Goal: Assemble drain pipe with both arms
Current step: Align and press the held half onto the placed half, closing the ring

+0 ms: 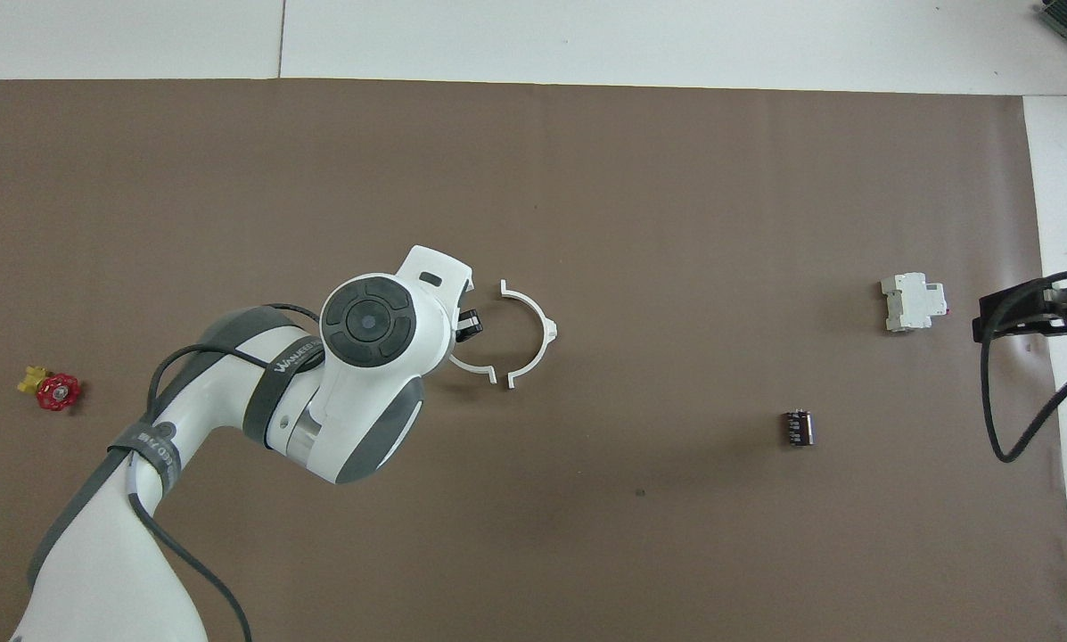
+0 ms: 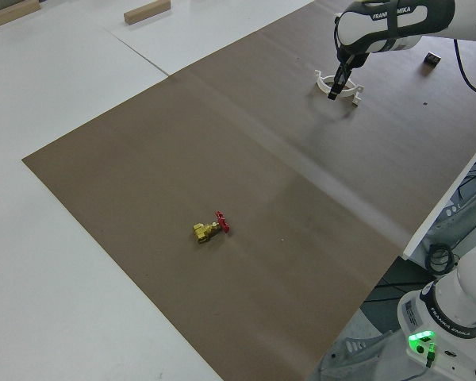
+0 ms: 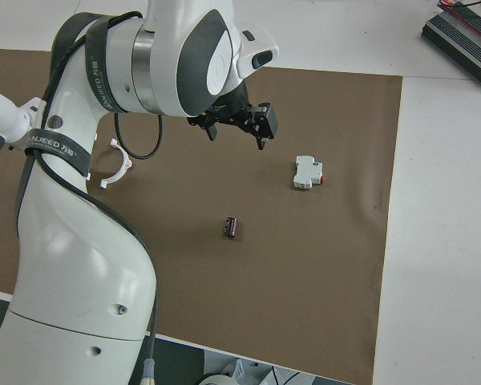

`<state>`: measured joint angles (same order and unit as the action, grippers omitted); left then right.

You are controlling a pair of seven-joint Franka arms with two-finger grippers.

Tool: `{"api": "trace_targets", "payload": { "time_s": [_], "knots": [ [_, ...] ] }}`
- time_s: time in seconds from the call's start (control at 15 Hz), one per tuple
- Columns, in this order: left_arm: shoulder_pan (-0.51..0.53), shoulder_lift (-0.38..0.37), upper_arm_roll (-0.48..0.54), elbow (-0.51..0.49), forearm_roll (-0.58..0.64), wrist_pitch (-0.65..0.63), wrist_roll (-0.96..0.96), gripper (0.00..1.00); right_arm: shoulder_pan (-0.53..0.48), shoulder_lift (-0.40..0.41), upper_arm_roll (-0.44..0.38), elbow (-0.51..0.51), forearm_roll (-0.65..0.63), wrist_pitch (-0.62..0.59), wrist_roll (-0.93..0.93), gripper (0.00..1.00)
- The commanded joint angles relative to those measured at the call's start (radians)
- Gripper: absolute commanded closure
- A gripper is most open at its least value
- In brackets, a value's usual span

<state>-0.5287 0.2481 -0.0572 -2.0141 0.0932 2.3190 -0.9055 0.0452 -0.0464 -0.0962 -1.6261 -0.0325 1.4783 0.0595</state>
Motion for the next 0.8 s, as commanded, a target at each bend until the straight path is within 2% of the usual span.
{"api": "trace_targets", "payload": {
  "time_s": [0.0,0.2,0.74],
  "knots": [
    [0.001,0.007,0.013,0.014,0.046,0.008,0.08,1.0,-0.011,-0.023,0.01,-0.021,0.006,0.007,0.005,0.0],
    [0.016,0.019,0.011,0.014,0.046,0.049,0.094,1.0,-0.011,-0.023,0.01,-0.02,0.006,0.007,0.005,0.0],
    [-0.023,0.046,0.013,0.006,0.054,0.083,0.097,1.0,-0.011,-0.023,0.01,-0.02,0.006,0.007,0.005,0.0]
  ]
}}
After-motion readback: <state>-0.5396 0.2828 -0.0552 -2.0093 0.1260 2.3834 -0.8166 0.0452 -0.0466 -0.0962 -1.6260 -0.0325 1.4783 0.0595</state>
